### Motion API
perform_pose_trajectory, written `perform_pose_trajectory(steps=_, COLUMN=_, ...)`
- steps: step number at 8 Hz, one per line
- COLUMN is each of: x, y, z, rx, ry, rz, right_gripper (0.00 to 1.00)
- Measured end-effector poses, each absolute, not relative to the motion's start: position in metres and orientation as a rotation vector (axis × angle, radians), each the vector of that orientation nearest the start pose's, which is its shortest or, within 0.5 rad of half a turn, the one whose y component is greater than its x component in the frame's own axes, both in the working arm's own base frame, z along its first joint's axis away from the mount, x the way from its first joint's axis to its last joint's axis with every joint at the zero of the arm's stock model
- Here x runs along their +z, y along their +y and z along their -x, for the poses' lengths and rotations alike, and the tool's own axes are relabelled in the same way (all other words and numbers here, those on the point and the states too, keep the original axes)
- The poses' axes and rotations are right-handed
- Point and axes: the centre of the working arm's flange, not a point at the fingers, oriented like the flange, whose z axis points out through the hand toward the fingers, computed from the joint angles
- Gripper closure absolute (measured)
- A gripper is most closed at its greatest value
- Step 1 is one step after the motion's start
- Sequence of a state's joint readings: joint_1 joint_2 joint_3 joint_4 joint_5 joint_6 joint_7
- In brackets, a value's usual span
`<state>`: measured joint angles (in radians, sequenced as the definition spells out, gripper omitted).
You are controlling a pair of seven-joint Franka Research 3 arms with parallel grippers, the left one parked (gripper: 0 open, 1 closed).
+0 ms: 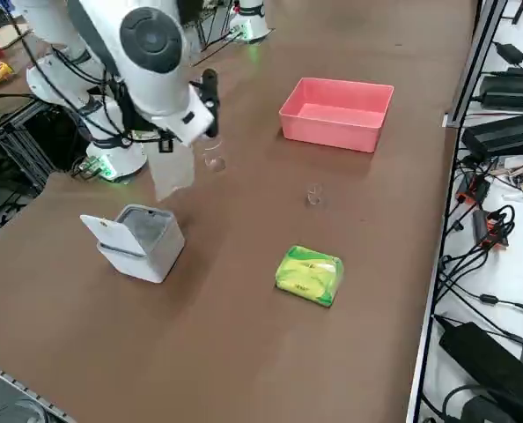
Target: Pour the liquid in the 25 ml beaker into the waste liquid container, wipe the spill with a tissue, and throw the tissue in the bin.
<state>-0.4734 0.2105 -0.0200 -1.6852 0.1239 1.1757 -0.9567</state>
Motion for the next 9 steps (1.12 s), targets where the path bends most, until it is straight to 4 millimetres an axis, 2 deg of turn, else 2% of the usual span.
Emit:
perform_pose_trajectory(steps=3, x=0.433, y=-0.289, z=-0.444, rx=0.641, ry=-0.493, rz=2.452, right_gripper=0.95)
perform_pose_trajectory(steps=7, x=0.43, y=-0.322, z=-0.42, rx=0.68, ry=-0.424, rz=2.472, right_gripper=0.95)
perform_pose_trajectory(steps=9, x=0.425, y=-0.331, z=-0.415, rx=0.681, ry=-0.404, rz=2.472, right_gripper=0.95)
